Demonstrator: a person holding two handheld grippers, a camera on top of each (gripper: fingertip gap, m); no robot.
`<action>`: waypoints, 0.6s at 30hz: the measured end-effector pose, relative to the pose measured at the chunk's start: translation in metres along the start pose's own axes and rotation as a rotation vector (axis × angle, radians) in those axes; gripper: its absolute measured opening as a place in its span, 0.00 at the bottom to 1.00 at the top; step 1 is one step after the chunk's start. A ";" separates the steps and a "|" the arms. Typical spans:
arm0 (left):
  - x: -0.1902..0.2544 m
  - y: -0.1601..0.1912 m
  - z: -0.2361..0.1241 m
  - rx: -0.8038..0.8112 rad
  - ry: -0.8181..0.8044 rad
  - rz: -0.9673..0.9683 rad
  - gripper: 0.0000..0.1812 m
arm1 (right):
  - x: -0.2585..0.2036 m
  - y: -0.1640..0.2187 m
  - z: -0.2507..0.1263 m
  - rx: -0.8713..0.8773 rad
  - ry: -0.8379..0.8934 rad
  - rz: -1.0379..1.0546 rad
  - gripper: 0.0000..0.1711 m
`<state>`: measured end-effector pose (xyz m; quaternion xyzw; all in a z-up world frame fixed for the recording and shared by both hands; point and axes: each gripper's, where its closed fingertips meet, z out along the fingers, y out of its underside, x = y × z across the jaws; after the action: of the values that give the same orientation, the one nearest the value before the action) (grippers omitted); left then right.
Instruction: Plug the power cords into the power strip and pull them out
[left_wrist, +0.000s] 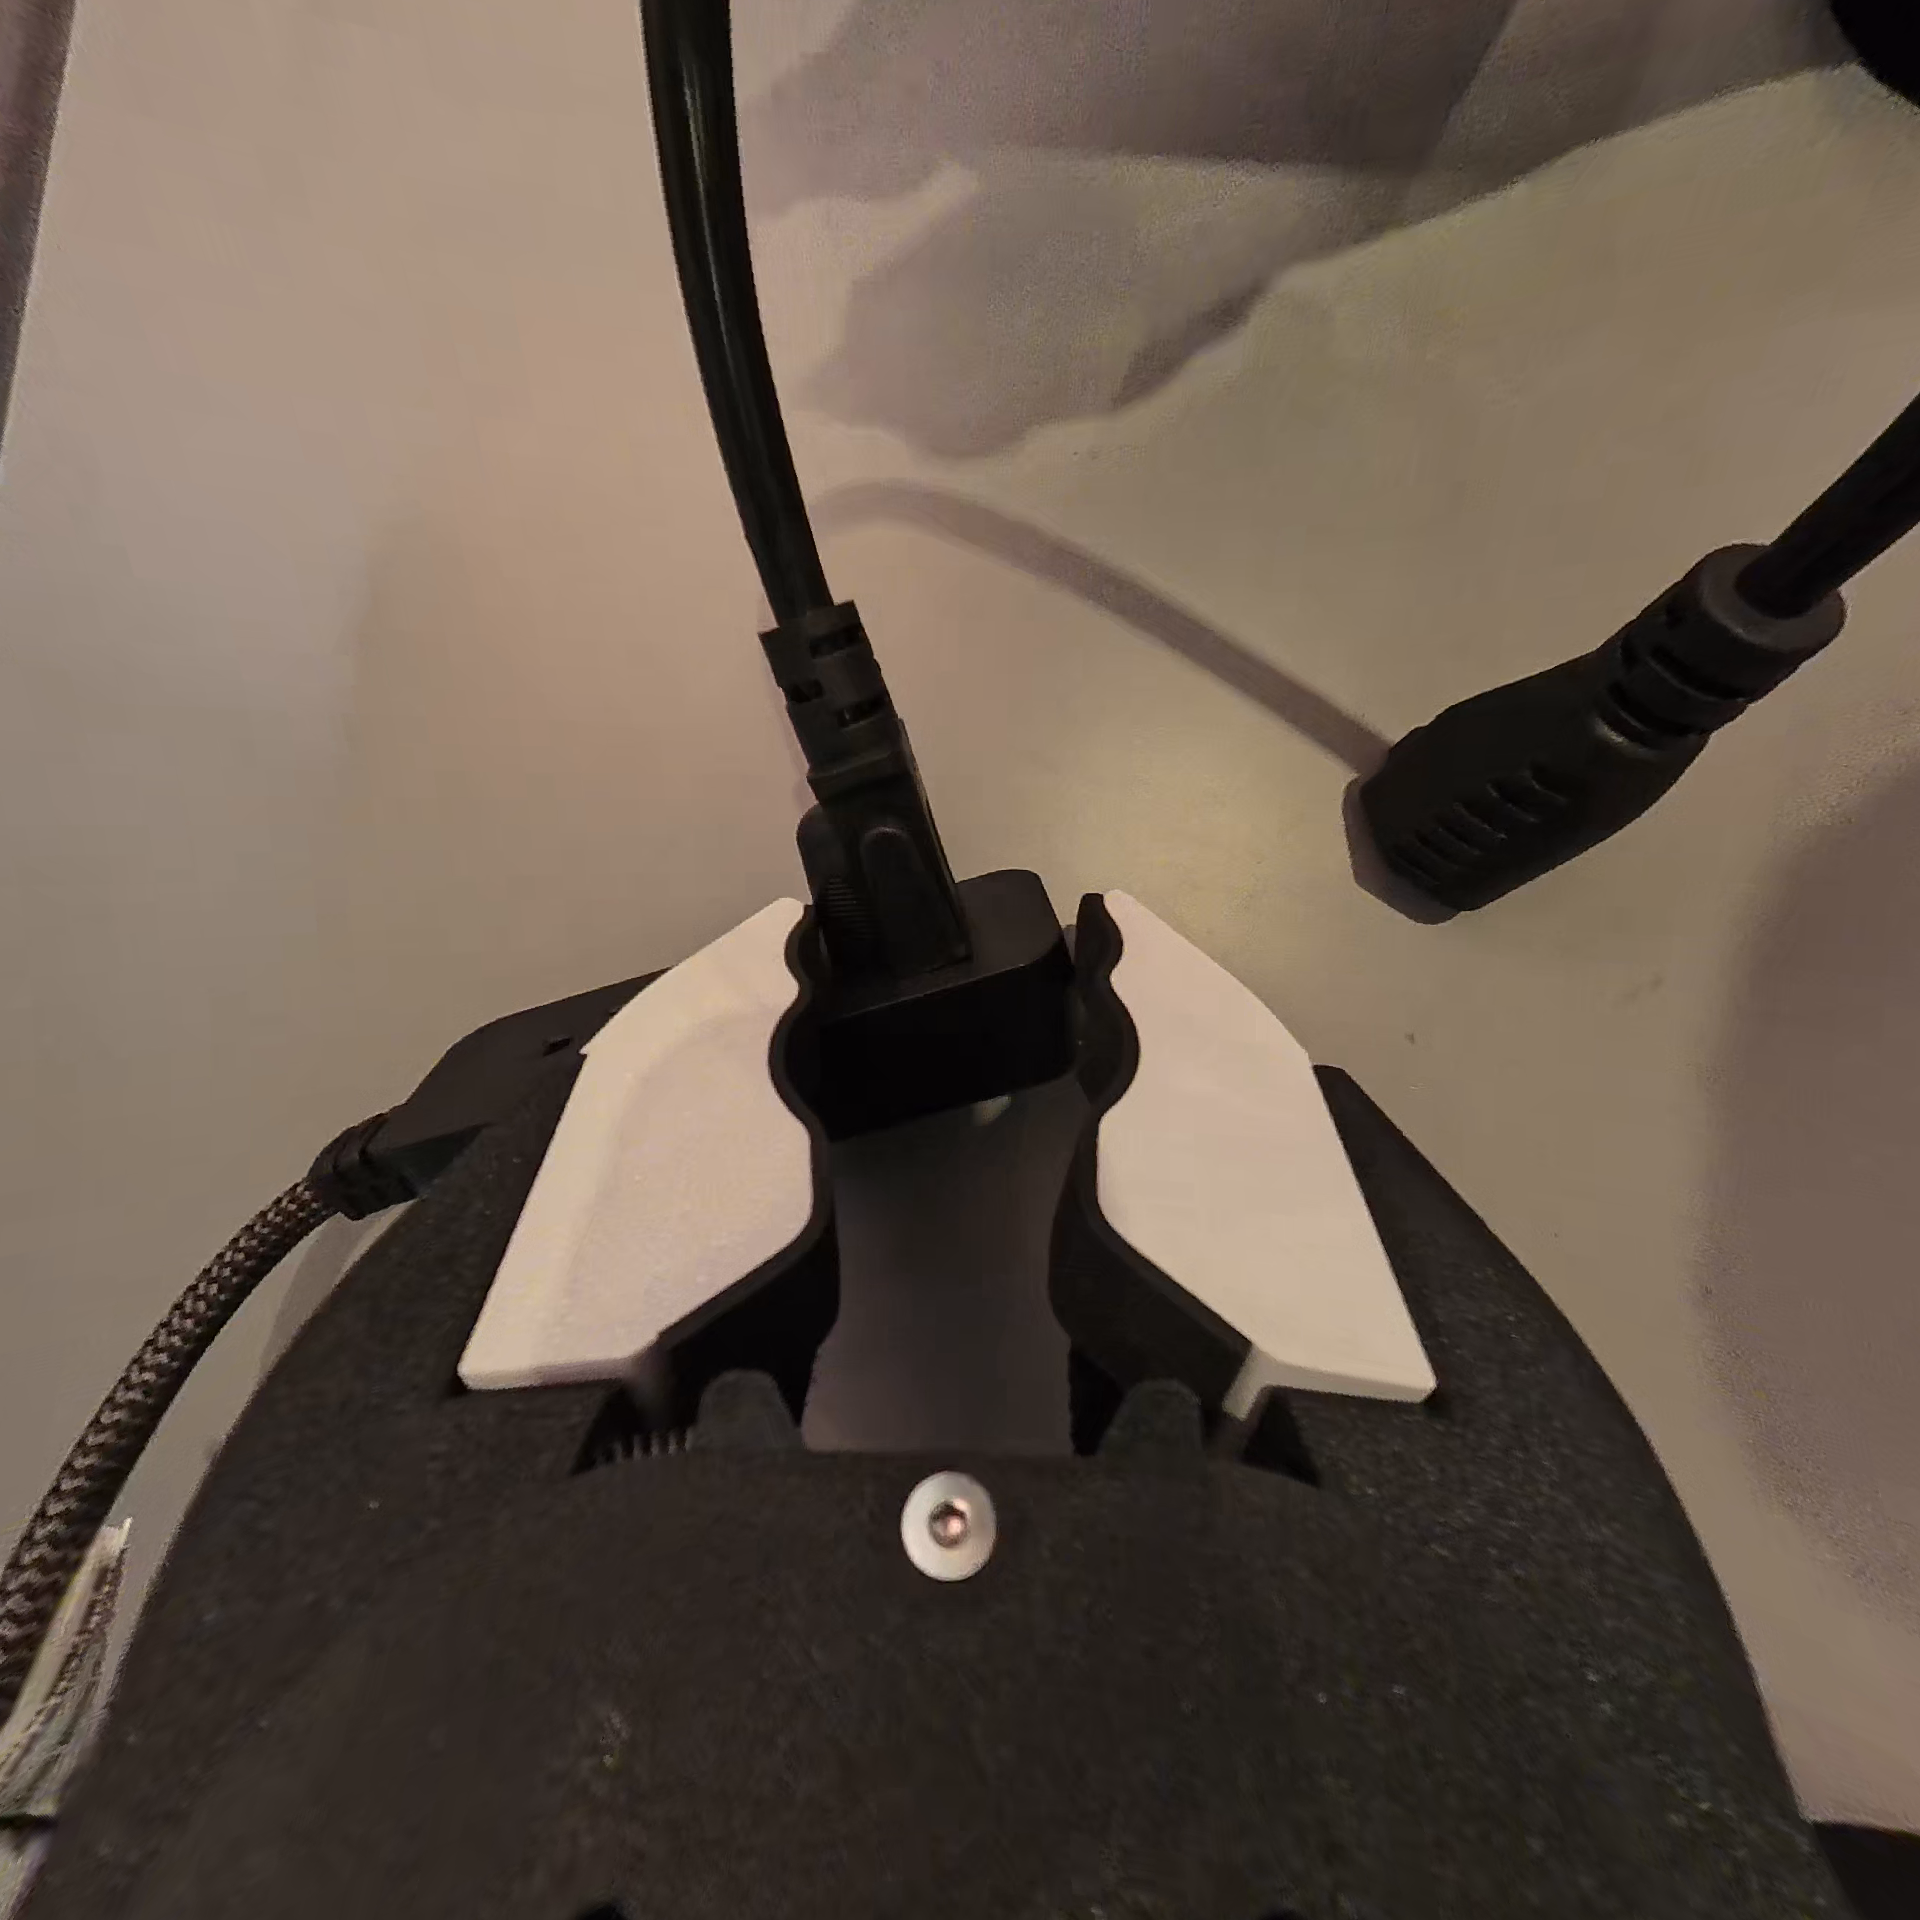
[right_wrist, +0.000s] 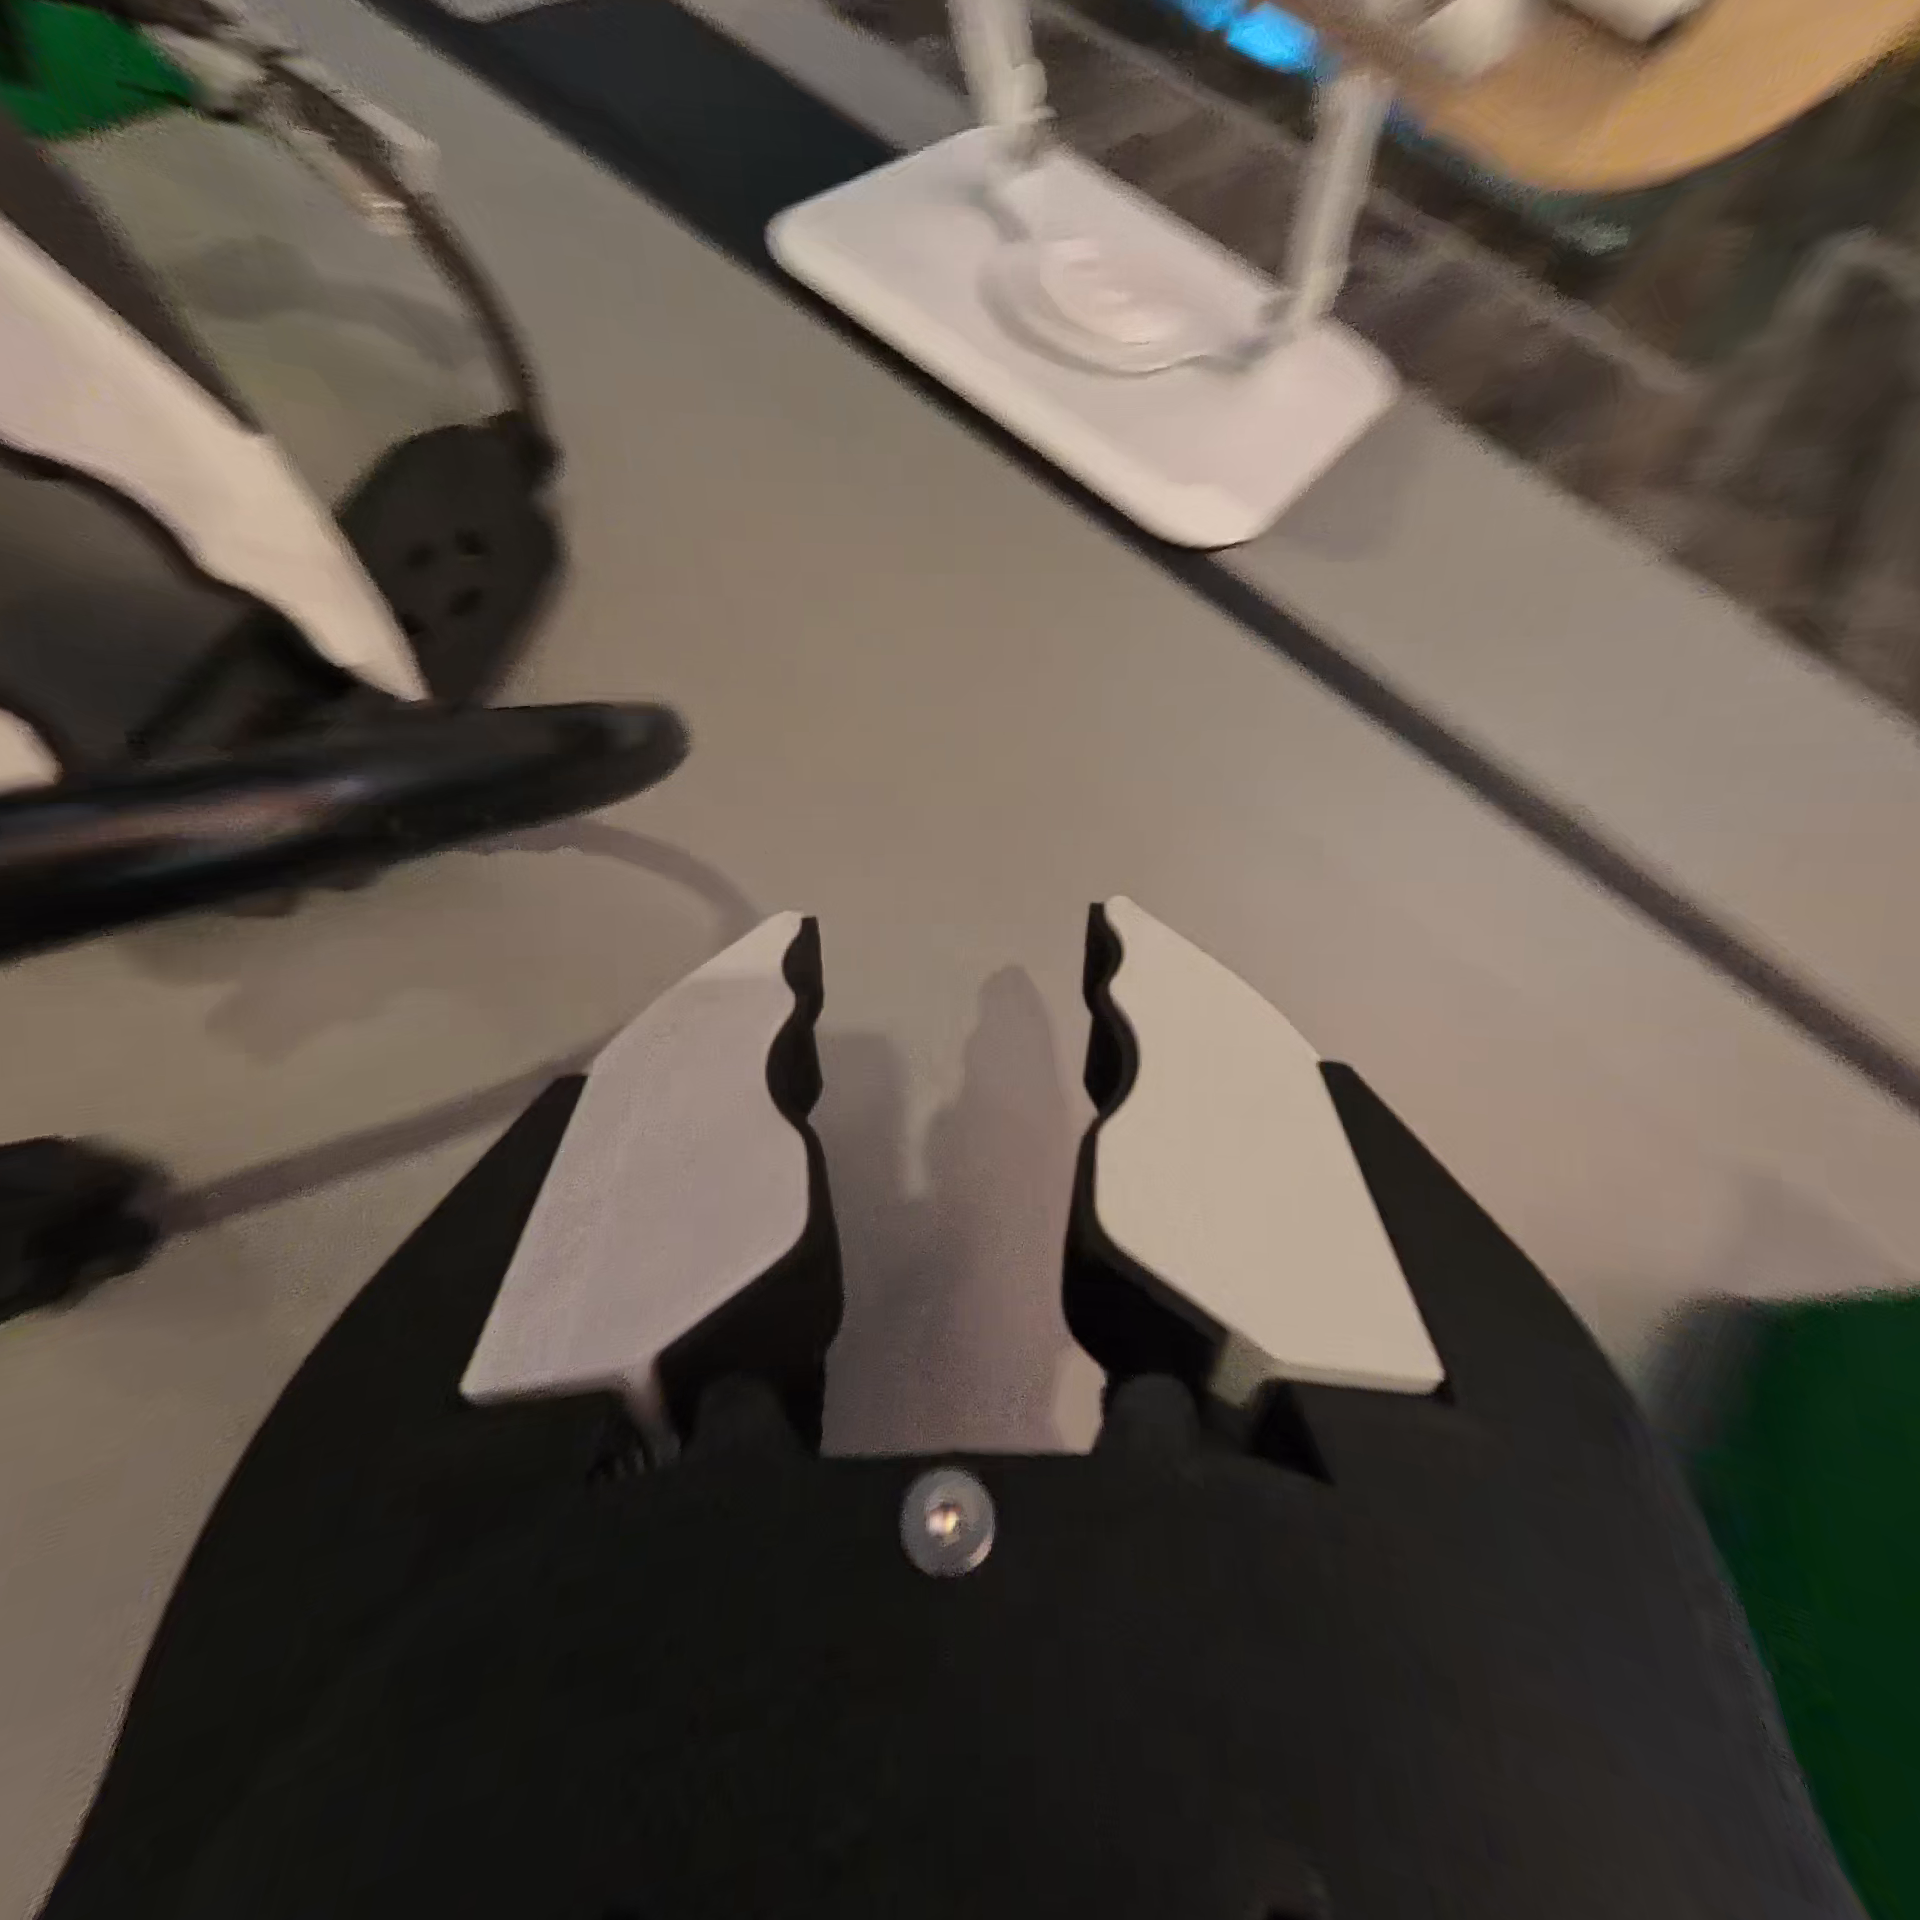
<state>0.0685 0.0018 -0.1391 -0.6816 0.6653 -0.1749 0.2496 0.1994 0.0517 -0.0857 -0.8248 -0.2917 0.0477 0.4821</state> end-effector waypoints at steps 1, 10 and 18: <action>0.000 0.000 0.000 -0.012 0.008 0.007 0.26 | 0.015 -0.009 -0.013 0.015 0.095 -0.034 0.29; -0.010 -0.015 0.013 -0.057 0.067 0.063 0.26 | -0.109 -0.086 -0.077 0.146 -0.781 -0.624 0.17; -0.019 -0.025 0.015 0.094 0.018 0.033 0.32 | -0.104 -0.023 0.023 0.027 -0.820 -0.623 0.15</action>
<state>0.0966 0.0221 -0.1349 -0.6564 0.6699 -0.2077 0.2780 0.0951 0.0223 -0.1002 -0.6059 -0.6879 0.2250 0.3300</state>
